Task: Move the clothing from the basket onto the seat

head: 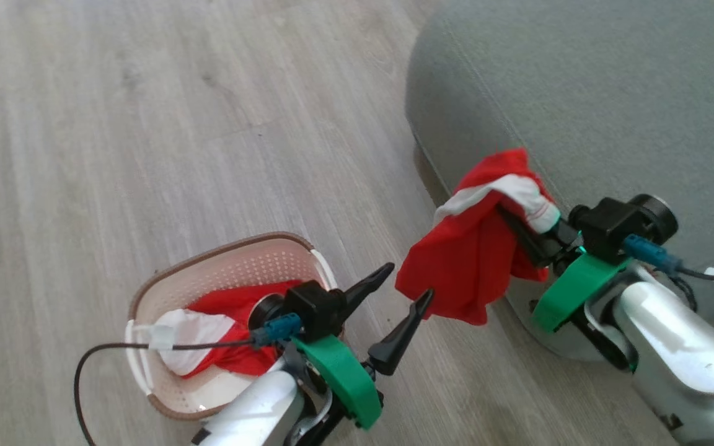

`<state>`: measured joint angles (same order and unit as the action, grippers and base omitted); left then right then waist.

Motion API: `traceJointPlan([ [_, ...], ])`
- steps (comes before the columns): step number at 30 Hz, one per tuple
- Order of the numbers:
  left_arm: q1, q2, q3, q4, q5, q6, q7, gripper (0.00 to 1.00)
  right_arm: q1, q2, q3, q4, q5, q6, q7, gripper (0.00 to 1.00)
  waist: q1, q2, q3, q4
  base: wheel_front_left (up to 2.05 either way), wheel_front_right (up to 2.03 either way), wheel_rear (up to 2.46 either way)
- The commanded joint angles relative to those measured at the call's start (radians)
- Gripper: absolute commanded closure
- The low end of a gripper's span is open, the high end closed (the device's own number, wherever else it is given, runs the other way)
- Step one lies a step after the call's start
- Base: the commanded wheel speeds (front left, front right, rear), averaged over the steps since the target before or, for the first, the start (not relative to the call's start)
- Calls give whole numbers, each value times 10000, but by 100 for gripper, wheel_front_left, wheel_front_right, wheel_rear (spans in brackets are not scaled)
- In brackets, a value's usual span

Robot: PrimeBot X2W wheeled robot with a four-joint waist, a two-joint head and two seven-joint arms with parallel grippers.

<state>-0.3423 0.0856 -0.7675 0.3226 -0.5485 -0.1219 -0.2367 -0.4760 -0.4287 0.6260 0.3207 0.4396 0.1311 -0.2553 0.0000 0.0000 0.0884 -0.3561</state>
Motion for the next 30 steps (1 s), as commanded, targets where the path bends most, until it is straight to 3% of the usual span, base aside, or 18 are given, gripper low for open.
traceJointPlan([
  [1,-404,-42,258,-225,-37,-73,-122,0,13,-136,-108,-377,-107,-4,-65,100,0,0,139,-176,0,0,0],
  [9,-803,-18,41,-214,109,-79,-166,0,208,-42,-1417,-445,-65,-4,-65,100,0,0,811,-184,0,0,0],
  [18,-1872,292,-23,-327,713,41,104,0,-1631,681,-4747,183,-339,-4,-65,100,0,0,3122,122,0,0,0],
  [23,-2275,610,150,-456,936,265,230,0,-3674,319,-6581,1174,-800,-4,-65,100,0,0,4352,364,0,0,0],
  [29,-2435,912,524,-775,1020,675,175,0,-6105,-825,-8793,2530,-1322,-4,-65,100,0,0,5565,872,0,0,0],
  [30,-2435,912,524,-775,1020,675,175,0,-6105,-825,-8793,2530,-1322,-4,-65,100,0,0,5565,872,0,0,0],
])
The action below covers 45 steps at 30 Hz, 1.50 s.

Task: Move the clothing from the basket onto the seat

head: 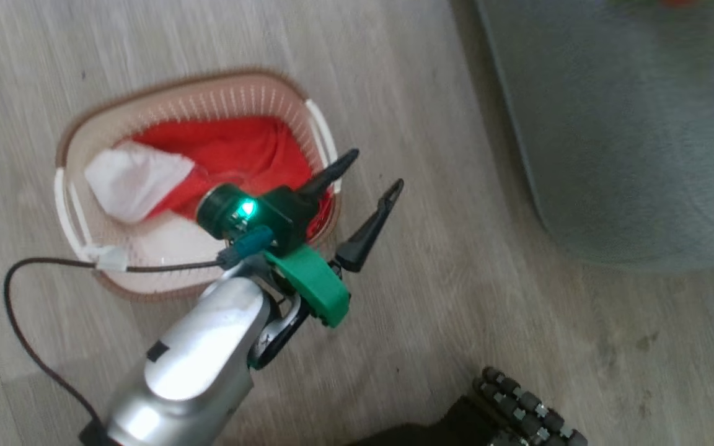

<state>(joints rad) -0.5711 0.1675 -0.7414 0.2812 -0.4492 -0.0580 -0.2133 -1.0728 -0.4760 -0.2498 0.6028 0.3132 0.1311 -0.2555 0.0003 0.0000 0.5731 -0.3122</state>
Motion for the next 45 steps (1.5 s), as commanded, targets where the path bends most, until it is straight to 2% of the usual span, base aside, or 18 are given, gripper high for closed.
traceJointPlan([
  [1,-124,153,339,-439,14,102,-78,0,-488,-569,-330,-105,-179,-4,-63,100,-3,0,879,501,0,0,0],
  [6,1,518,561,-927,66,415,-19,0,-2088,-1422,-2273,831,-682,-4,-63,100,-3,0,1782,702,0,0,0],
  [8,36,680,605,-1134,112,511,62,0,-2364,-1436,-2860,1320,-1029,-4,-63,100,-3,0,2095,712,0,0,0],
  [13,227,1002,709,-1643,162,814,330,0,-2193,-636,-3745,2270,-1591,-4,-63,100,-3,0,2699,610,0,0,0],
  [16,395,1173,662,-1842,214,934,514,0,-1840,-30,-4299,2374,-1940,-4,-63,100,-3,0,2806,596,0,0,0],
  [17,458,1222,664,-1912,219,983,552,0,-1755,161,-4493,2315,-2018,-4,-63,95,-3,0,2811,578,0,0,0],
  [19,583,1306,691,-2047,192,1069,610,0,-1612,479,-4794,2167,-2185,-4,-63,60,-3,0,2760,536,0,0,0],
  [20,639,1352,722,-2105,170,1117,637,0,-1532,610,-4856,2111,-2292,-4,-63,20,-3,0,2709,497,0,0,0],
  [21,696,1400,762,-2149,136,1159,659,0,-1438,722,-4901,2096,-2395,-4,-63,0,-3,0,2630,449,0,0,0],
  [24,834,1487,885,-2212,-13,1242,687,0,-1109,902,-4671,2386,-2733,-4,-63,0,-3,0,2281,284,0,0,0],
  [30,860,1338,948,-1859,-341,1121,523,0,-194,848,-3252,2779,-2876,-4,-63,0,-3,0,1241,55,0,0,0],
  [35,1083,994,1098,-1123,-811,969,86,0,1283,717,-1672,2565,-2313,-4,-63,0,-3,0,-20,73,0,0,0],
  [39,1466,704,1250,-518,-1169,825,-223,0,2889,647,-821,2206,-1698,-4,-63,0,-3,0,-1071,225,0,0,0],
  [45,1795,384,1465,-25,-1360,652,-415,0,4221,489,-591,1972,-1097,-4,-63,0,-3,0,-1868,456,0,0,0],
])
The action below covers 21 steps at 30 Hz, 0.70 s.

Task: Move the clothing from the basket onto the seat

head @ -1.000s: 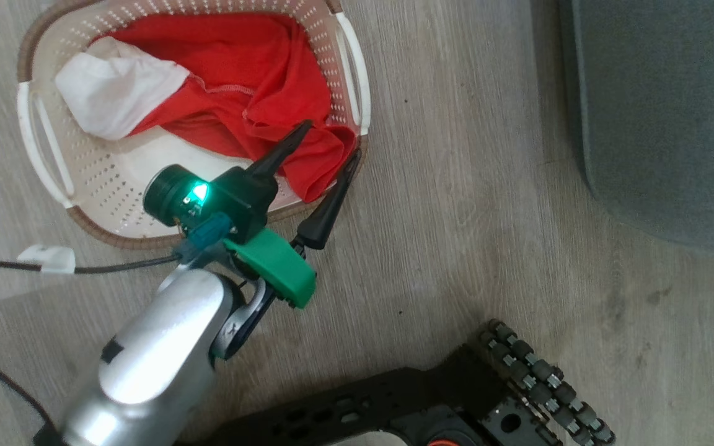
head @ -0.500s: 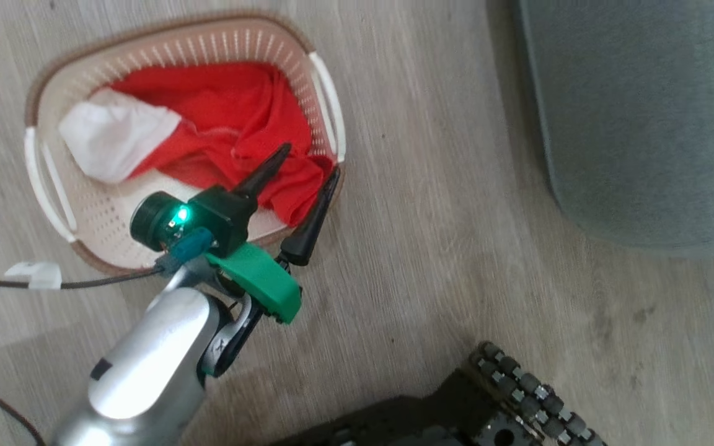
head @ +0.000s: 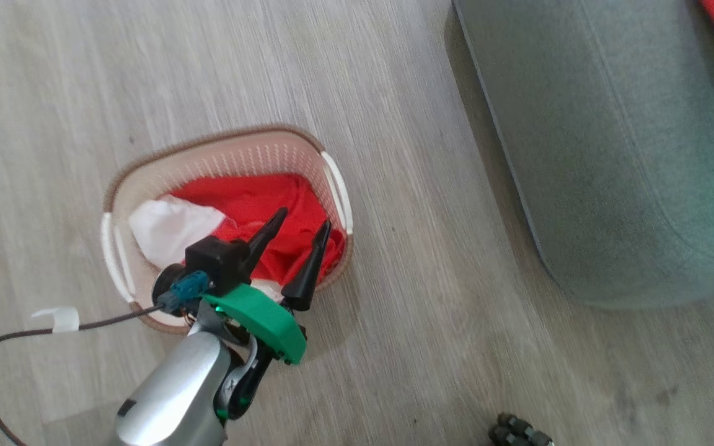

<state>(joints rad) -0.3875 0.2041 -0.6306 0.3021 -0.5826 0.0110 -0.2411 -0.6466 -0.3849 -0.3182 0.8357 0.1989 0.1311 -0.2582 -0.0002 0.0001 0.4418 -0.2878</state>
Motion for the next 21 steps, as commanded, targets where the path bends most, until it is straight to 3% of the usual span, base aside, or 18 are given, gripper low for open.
traceJointPlan([
  [1,1,-46,402,-167,-33,-69,-156,0,129,-475,45,-281,143,-4,-36,0,2,-1,-668,266,0,0,0],
  [6,200,-464,703,42,16,-276,-199,0,906,-694,-279,-336,198,-4,-36,0,2,-1,-1143,661,0,0,0],
  [11,561,-788,1219,59,188,-475,-203,0,1713,-361,-426,-1537,228,-4,-36,0,2,-1,-1700,1130,0,0,0],
  [16,1064,-913,1881,82,384,-594,-205,0,2920,639,-435,-3480,175,-4,-36,0,2,-1,-2281,1624,0,0,0],
  [21,1551,-984,2582,-7,602,-672,-205,0,4082,1827,210,-5258,-92,-4,-36,0,2,-1,-2731,1966,0,0,0],
])
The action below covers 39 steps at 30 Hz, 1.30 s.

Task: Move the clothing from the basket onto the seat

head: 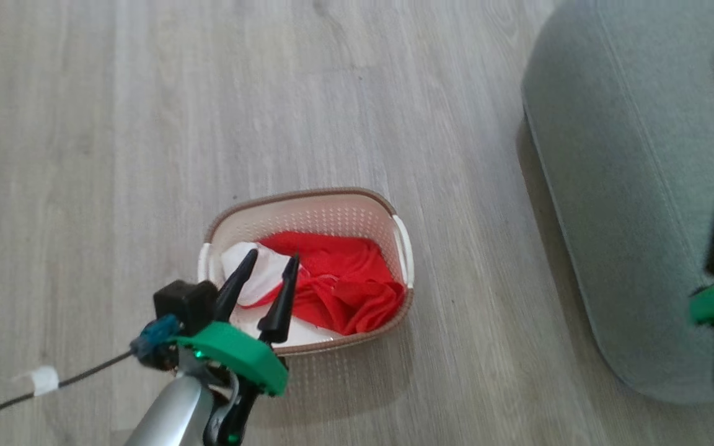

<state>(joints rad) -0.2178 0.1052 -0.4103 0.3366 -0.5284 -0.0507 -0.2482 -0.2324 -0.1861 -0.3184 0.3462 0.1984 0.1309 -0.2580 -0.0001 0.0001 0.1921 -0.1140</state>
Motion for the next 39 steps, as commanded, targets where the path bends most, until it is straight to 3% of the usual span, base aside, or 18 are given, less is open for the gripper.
traceJointPlan([
  [1,-78,-13,512,-373,112,-73,-134,0,130,-3,460,-621,-183,-2,-38,0,1,-1,-299,291,0,0,0],
  [8,199,-123,1645,-465,624,-115,-135,0,913,627,1897,-1590,-400,-2,-38,0,1,-1,-725,649,0,0,0],
  [17,474,-266,2873,-137,1421,-316,-135,0,1346,1040,3376,-1023,-1147,-2,-38,0,1,-1,-1139,828,0,0,0],
  [39,672,-541,3741,81,1981,-732,-135,0,1358,1353,3346,-801,-1282,-2,-38,0,1,-1,-1219,604,0,0,0],
])
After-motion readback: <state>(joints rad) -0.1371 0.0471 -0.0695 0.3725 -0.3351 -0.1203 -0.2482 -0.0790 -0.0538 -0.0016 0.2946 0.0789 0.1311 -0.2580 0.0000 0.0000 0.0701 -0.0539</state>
